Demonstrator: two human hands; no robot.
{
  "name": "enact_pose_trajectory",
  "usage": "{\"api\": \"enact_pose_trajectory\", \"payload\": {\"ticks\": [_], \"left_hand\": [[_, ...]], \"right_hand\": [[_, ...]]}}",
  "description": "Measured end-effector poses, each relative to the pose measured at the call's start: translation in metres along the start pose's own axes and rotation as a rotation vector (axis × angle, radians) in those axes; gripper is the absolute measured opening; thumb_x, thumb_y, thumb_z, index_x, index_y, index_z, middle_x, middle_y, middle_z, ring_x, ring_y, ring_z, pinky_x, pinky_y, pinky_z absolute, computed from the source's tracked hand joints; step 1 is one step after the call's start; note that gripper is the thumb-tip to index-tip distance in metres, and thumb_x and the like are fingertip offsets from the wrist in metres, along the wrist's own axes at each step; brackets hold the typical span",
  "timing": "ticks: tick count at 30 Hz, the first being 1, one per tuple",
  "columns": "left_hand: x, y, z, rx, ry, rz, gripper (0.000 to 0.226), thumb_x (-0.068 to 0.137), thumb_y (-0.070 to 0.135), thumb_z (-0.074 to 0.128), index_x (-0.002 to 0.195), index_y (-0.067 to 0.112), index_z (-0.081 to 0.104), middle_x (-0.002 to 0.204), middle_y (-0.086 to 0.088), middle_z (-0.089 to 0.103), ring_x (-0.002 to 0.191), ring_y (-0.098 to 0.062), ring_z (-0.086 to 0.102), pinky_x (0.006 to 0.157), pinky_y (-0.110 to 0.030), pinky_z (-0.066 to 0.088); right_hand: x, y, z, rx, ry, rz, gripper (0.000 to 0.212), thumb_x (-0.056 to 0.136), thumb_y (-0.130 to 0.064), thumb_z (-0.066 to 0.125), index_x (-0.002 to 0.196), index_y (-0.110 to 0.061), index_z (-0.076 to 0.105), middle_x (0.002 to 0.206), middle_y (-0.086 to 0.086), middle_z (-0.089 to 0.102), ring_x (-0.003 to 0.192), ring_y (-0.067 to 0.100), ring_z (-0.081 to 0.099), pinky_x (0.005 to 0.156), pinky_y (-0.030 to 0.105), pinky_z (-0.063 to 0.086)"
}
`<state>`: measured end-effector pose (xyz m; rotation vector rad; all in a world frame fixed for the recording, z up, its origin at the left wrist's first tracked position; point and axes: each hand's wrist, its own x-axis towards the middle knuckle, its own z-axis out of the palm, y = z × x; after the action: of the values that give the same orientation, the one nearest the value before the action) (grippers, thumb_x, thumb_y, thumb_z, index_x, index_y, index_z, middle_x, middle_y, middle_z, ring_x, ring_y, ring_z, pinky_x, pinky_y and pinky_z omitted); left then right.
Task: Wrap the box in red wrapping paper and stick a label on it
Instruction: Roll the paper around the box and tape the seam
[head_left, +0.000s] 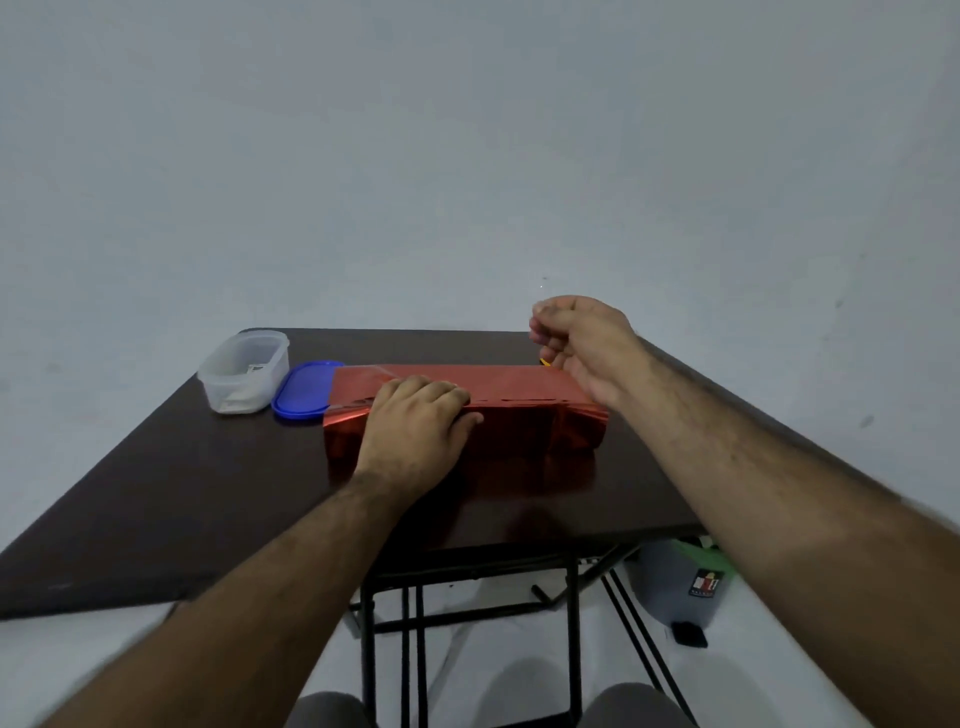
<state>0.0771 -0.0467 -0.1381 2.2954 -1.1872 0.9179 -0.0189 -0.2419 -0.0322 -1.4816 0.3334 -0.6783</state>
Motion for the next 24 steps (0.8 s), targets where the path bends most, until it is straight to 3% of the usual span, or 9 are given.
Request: {"api": "enact_pose_trajectory", "payload": {"ticks": [4, 7, 12, 20, 24], "left_hand": [[-0.003, 0.001, -0.005, -0.03, -0.026, -0.016, 0.034, 0.101, 0.045, 0.065, 0.121, 0.021, 0.077, 0.122, 0.003, 0.077, 0.115, -0.025, 0.066, 0.104, -0.047, 0.044], [-0.004, 0.002, -0.009, -0.037, -0.058, -0.017, 0.038, 0.102, 0.043, 0.061, 0.129, 0.02, 0.073, 0.126, 0.003, 0.076, 0.12, -0.023, 0.064, 0.108, -0.045, 0.041], [-0.005, 0.005, -0.014, -0.192, -0.053, -0.103, 0.053, 0.096, 0.032, 0.068, 0.143, 0.016, 0.05, 0.124, -0.001, 0.076, 0.122, -0.026, 0.064, 0.111, -0.041, 0.039], [-0.005, 0.001, -0.008, -0.245, -0.001, -0.096, 0.043, 0.095, 0.032, 0.067, 0.131, 0.018, 0.047, 0.116, 0.0, 0.076, 0.113, -0.024, 0.069, 0.107, -0.041, 0.042], [-0.005, -0.001, -0.006, -0.247, 0.006, -0.083, 0.04, 0.094, 0.033, 0.067, 0.126, 0.017, 0.048, 0.113, -0.002, 0.075, 0.11, -0.026, 0.068, 0.106, -0.042, 0.043]], "right_hand": [[-0.034, 0.016, 0.031, -0.086, -0.025, 0.063, 0.007, 0.097, -0.007, 0.069, 0.093, -0.01, 0.074, 0.078, 0.003, 0.072, 0.062, 0.01, 0.062, 0.055, 0.025, 0.05], [-0.049, 0.039, 0.045, -0.086, 0.08, 0.186, 0.004, 0.093, -0.007, 0.072, 0.091, -0.006, 0.076, 0.072, 0.003, 0.071, 0.052, 0.009, 0.055, 0.047, 0.023, 0.046], [-0.062, 0.065, 0.059, -0.037, 0.194, 0.29, 0.009, 0.087, -0.005, 0.075, 0.093, 0.002, 0.077, 0.074, 0.008, 0.075, 0.048, 0.011, 0.05, 0.043, 0.022, 0.041], [-0.056, 0.054, 0.074, -0.004, 0.2, 0.354, 0.011, 0.081, -0.001, 0.074, 0.091, 0.002, 0.078, 0.068, 0.009, 0.07, 0.045, 0.012, 0.053, 0.044, 0.022, 0.044], [-0.044, 0.043, 0.072, -0.089, 0.149, 0.447, 0.011, 0.091, -0.004, 0.069, 0.099, -0.001, 0.076, 0.067, 0.006, 0.071, 0.043, 0.009, 0.056, 0.044, 0.021, 0.049]]}}
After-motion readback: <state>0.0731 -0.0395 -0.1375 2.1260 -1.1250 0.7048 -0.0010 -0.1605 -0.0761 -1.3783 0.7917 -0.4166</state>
